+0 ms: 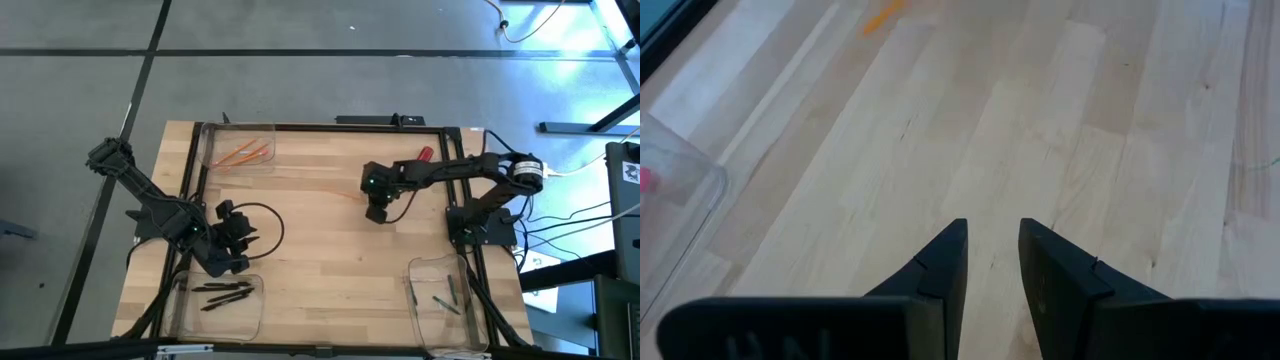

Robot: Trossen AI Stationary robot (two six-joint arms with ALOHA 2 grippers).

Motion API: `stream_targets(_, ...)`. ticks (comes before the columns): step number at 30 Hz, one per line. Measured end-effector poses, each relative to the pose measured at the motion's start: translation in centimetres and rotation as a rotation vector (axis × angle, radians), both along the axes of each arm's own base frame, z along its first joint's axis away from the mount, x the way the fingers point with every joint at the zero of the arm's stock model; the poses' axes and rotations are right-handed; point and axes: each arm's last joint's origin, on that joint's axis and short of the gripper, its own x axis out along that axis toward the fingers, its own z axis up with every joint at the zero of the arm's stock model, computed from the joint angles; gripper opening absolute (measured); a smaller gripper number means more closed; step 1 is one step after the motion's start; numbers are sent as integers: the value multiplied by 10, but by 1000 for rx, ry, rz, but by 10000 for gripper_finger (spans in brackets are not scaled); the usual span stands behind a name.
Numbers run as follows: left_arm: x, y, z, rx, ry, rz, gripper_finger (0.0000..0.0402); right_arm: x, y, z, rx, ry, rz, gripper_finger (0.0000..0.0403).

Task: Sort crayons/erasers/pens/pencils in bins
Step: Put the orange pencil into the top transparent bin

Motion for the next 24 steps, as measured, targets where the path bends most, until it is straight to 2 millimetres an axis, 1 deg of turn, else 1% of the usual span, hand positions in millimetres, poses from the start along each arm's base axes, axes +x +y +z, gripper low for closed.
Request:
stream_targets(7, 0, 0, 0, 3, 3, 0, 85, 29, 7, 39, -43, -143, 46, 24)
stream_targets(14, -2, 1, 1, 0, 0, 0, 85, 61, 13, 93, -136, -320, 120, 24)
stream_targets(17, -5, 4, 6, -17, -22, 0, 85, 82, 12, 111, -177, -382, 167, 23)
stream_targets(20, -12, 9, 15, -45, -58, -4, 85, 106, 9, 124, -218, -416, 212, 23)
stream_targets(24, -25, 14, 26, -90, -111, -23, 85, 143, -5, 137, -275, -467, 240, 24)
